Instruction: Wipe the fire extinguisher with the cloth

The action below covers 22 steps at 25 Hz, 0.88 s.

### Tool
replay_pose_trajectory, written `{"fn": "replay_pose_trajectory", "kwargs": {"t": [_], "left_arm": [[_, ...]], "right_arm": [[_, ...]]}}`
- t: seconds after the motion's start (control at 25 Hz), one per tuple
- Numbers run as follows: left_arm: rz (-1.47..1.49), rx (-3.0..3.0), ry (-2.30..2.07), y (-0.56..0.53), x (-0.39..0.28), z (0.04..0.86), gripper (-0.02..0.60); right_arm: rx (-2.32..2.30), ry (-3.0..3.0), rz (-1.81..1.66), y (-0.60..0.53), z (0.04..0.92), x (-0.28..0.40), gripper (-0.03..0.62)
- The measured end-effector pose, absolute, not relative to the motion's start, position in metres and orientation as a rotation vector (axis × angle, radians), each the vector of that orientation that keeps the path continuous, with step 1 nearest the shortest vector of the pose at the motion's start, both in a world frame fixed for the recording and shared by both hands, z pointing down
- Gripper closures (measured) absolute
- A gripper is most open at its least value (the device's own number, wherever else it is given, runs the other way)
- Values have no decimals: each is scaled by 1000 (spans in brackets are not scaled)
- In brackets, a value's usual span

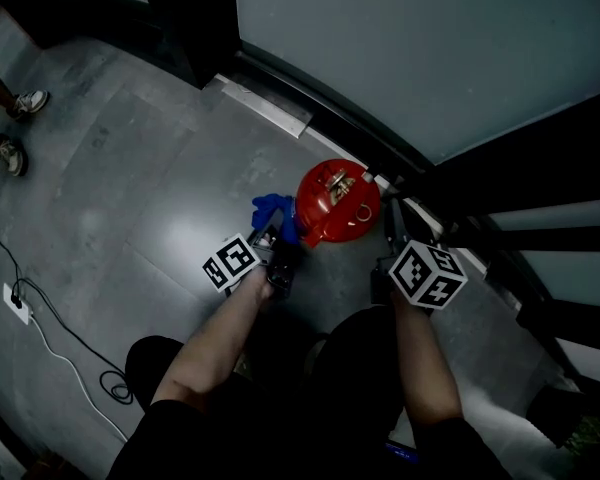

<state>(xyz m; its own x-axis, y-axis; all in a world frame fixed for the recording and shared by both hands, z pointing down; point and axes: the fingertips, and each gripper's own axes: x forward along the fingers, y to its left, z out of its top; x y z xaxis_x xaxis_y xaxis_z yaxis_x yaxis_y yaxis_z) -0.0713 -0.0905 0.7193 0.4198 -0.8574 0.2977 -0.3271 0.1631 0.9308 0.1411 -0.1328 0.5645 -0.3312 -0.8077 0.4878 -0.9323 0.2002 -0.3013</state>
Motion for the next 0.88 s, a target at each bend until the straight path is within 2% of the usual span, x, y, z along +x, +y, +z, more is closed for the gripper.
{"fn": "replay_pose_trajectory", "kwargs": {"t": [0.88], "left_arm": [[-269,1273,-1126,-84,-69,834,413]], "right_arm": [[1507,-2239,664,-121,575,121,589]]}}
